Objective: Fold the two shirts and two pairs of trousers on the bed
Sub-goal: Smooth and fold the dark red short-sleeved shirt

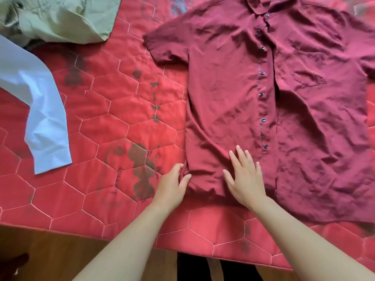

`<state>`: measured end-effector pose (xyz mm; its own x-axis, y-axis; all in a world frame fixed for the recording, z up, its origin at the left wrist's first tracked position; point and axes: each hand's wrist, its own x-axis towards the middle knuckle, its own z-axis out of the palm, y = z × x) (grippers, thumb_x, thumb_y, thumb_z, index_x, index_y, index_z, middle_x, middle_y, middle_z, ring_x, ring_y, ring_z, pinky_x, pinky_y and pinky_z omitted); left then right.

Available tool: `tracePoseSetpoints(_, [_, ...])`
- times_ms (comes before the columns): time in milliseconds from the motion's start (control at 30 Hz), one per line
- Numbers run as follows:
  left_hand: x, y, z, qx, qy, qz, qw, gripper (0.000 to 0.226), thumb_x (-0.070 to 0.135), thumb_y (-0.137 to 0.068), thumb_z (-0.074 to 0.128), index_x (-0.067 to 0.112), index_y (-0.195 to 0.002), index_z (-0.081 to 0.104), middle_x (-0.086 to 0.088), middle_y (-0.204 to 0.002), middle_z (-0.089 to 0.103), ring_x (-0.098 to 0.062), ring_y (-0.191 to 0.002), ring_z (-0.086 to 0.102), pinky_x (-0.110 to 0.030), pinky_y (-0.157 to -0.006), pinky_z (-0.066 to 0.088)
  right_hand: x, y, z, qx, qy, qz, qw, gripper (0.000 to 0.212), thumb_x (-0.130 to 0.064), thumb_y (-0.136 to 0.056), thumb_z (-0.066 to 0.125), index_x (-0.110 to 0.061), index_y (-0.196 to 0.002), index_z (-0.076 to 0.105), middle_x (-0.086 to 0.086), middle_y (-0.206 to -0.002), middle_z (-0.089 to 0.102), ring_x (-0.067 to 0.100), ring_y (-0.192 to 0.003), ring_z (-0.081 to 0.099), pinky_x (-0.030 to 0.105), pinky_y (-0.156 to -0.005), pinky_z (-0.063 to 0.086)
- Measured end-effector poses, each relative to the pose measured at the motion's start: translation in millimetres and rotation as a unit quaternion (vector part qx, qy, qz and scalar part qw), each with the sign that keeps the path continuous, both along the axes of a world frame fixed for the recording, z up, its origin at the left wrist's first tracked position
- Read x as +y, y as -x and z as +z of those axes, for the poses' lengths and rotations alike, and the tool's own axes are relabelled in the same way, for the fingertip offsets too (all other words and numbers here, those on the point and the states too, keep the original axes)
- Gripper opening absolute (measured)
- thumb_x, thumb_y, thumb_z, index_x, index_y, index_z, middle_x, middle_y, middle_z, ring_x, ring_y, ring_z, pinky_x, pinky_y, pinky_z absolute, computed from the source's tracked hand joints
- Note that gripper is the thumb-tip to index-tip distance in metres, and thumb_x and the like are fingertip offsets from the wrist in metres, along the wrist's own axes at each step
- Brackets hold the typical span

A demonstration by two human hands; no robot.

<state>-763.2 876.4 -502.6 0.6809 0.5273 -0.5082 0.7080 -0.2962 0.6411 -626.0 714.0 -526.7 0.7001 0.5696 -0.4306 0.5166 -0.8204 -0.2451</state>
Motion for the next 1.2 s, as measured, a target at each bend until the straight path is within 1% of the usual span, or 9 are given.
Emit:
tracePoseSetpoints(100, [1,8,5,-0.005,-0.026,0.006,1.000,0.017,0.029,-0.094,0.050,0.017,-0.083,0.045,0.000,-0.061,0.051,-0.034,-0.072,0.050,-0.036,-0.062,0.030,-1,6,1,0.019,0.026,0.008,0.999,0.063,-0.045,-0.094,0.038,-0.025,-0.149,0.013,-0.004,-0.158,-0.002,0.021,-0.145,0.000,0.051,-0.113,0.011])
tracePoseSetpoints(267, [10,17,4,0.120,-0.069,-0.048,0.989,0.043,0.038,-0.098,0.036,0.017,-0.062,0.030,-0.017,-0.078,0.059,-0.040,-0.085,0.053,-0.043,-0.069,0.039,-2,10,10,0.001,-0.004,0.000,1.000,0.062,-0.040,-0.094,0.041,-0.024,-0.148,0.017,-0.005,-0.158,-0.001,0.020,-0.145,0.002,0.048,-0.114,0.012])
tracePoseSetpoints(400, [10,2,3,0.146,-0.158,-0.010,0.976,0.029,0.041,-0.095,0.040,0.015,-0.099,0.053,-0.012,-0.111,0.056,-0.033,-0.107,0.052,-0.041,-0.081,0.043,-14,-2,11,0.046,0.010,-0.002,0.999,0.062,-0.043,-0.094,0.037,-0.025,-0.149,0.014,-0.006,-0.158,-0.004,0.020,-0.145,-0.001,0.047,-0.115,0.011])
tracePoseSetpoints(533, [-1,-35,2,0.088,-0.253,-0.087,0.959,0.058,0.040,-0.092,0.047,0.017,-0.142,0.029,-0.003,-0.148,0.029,-0.024,-0.135,0.027,-0.043,-0.104,0.033,-32,-17,17,-0.010,-0.075,-0.064,0.995,0.058,-0.027,-0.090,0.051,-0.017,-0.144,0.031,0.000,-0.157,0.014,0.022,-0.143,0.014,0.044,-0.111,0.025])
tracePoseSetpoints(667, [-26,-86,-5,0.062,-0.265,-0.235,0.933,0.061,0.043,-0.093,0.042,0.024,-0.147,0.020,0.001,-0.155,0.015,-0.021,-0.141,0.015,-0.041,-0.111,0.023,-50,-40,15,-0.006,-0.067,-0.204,0.977,0.056,-0.023,-0.088,0.056,-0.011,-0.139,0.038,0.009,-0.137,0.039,0.029,-0.125,0.040,0.043,-0.097,0.040])
tracePoseSetpoints(867, [-67,-128,-23,0.089,-0.259,-0.313,0.909,0.062,0.047,-0.094,0.036,0.029,-0.148,0.013,0.003,-0.158,0.002,-0.019,-0.144,0.004,-0.049,-0.113,0.016,-64,-32,6,0.099,-0.079,-0.266,0.956,0.055,-0.047,-0.084,0.060,-0.018,-0.126,0.041,0.008,-0.117,0.063,0.029,-0.108,0.058,0.036,-0.081,0.045])
tracePoseSetpoints(1000, [-73,-126,-29,0.106,-0.264,-0.318,0.904,0.064,0.049,-0.094,0.034,0.029,-0.149,0.008,0.004,-0.158,-0.004,-0.020,-0.144,0.001,-0.051,-0.111,0.018,-75,-24,4,0.116,-0.054,-0.280,0.951,0.053,-0.059,-0.080,0.056,-0.020,-0.115,0.052,0.003,-0.101,0.068,0.028,-0.100,0.061,0.035,-0.074,0.045])
tracePoseSetpoints(1100, [-73,-127,-28,0.106,-0.265,-0.323,0.902,0.065,0.050,-0.093,0.035,0.029,-0.149,0.007,0.003,-0.158,-0.003,-0.021,-0.144,0.001,-0.051,-0.111,0.019,-87,-15,6,0.142,-0.091,-0.276,0.946,0.034,-0.053,-0.076,0.063,-0.025,-0.073,0.044,-0.009,-0.066,0.063,0.019,-0.073,0.062,0.032,-0.061,0.042])
tracePoseSetpoints(1200, [-71,-127,-28,0.100,-0.269,-0.329,0.900,0.066,0.049,-0.093,0.036,0.028,-0.149,0.008,0.002,-0.158,-0.003,-0.021,-0.144,0.002,-0.052,-0.111,0.021,-99,-9,7,0.169,-0.131,-0.270,0.939,0.022,-0.046,-0.078,0.066,-0.028,-0.075,0.052,-0.012,-0.061,0.059,0.012,-0.068,0.056,0.030,-0.063,0.043])
